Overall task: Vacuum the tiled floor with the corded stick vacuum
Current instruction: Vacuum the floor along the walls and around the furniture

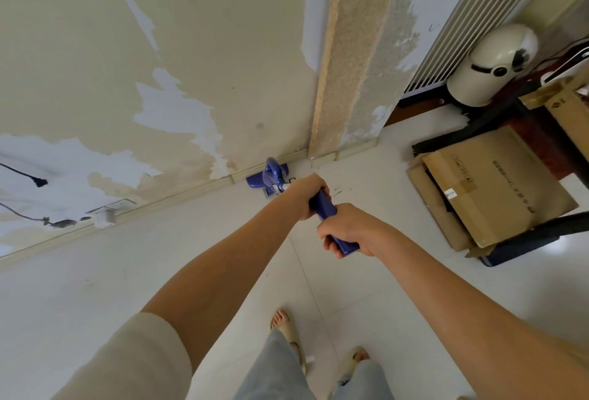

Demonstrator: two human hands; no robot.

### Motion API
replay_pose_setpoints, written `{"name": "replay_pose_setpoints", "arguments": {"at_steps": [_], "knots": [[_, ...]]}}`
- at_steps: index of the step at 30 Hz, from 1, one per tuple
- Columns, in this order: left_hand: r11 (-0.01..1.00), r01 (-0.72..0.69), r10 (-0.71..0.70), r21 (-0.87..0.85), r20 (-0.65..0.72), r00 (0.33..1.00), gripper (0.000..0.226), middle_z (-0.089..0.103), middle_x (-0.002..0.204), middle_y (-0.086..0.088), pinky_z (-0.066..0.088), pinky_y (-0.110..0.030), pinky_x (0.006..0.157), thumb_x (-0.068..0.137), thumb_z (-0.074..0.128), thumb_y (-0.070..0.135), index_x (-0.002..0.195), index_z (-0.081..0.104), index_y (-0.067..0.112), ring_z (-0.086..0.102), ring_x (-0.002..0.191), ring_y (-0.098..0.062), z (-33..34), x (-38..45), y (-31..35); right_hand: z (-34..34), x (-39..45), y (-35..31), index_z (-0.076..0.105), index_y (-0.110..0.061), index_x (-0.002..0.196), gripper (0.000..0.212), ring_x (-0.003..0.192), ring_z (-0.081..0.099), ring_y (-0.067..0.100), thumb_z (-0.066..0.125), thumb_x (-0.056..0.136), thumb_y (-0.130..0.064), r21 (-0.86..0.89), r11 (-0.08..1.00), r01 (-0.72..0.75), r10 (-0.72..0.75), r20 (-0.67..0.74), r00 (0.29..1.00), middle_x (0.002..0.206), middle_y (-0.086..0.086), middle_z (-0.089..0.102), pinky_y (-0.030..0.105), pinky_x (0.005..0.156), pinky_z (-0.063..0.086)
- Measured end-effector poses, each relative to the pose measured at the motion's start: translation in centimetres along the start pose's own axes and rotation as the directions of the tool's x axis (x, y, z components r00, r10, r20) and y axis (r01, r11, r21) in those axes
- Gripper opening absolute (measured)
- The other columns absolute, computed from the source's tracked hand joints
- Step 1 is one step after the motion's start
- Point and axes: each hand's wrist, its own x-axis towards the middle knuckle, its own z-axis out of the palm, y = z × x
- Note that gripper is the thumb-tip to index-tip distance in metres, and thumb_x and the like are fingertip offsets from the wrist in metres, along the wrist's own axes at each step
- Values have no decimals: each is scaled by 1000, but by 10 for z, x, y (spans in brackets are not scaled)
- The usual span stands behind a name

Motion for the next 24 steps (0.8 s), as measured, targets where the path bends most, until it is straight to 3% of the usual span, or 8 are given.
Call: {"name": "replay_pose_setpoints", "arguments": {"at_steps": [7,11,16,20,24], "knots": [[1000,1,-2,-21,-29,1000,16,46,64,-9,45,-27,59,85,47,-5,74,44,7,45,57,-19,26,0,-39,-8,-11,42,50,-8,88,13,46,50,14,51,82,4,-9,1000,-11,11,-14,1000,63,10,57,22,43,43],[997,-25,22,-70,-40,999,24,44,55,-6,43,-26,56,87,46,-5,68,42,9,43,53,-18,48,-10,-46,-22,-19,58,52,-5,99,20,49,52,14,51,82,4,-7,999,35,-35,-56,998,65,8,56,19,40,42],[995,-19,14,-102,-53,999,27,43,57,-6,42,-25,56,88,46,-4,65,43,9,42,54,-17,113,-34,-73,-73,-51,98,53,-3,103,21,47,51,13,52,83,3,-21,998,54,-55,-40,998,66,8,57,18,38,41],[996,4,-8,-84,-48,999,20,45,55,-5,43,-26,56,86,49,-4,70,47,8,44,54,-16,153,-41,-93,-102,-71,128,51,-5,96,15,46,47,12,51,84,4,76,996,49,-49,-3,999,69,9,55,15,36,40],[998,30,-33,-55,-57,998,18,45,58,-5,43,-24,55,87,51,-3,75,48,9,42,53,-13,162,-46,-97,-99,-66,143,53,0,108,29,57,52,16,53,79,2,164,985,45,-46,5,999,84,15,58,21,44,46]]}}
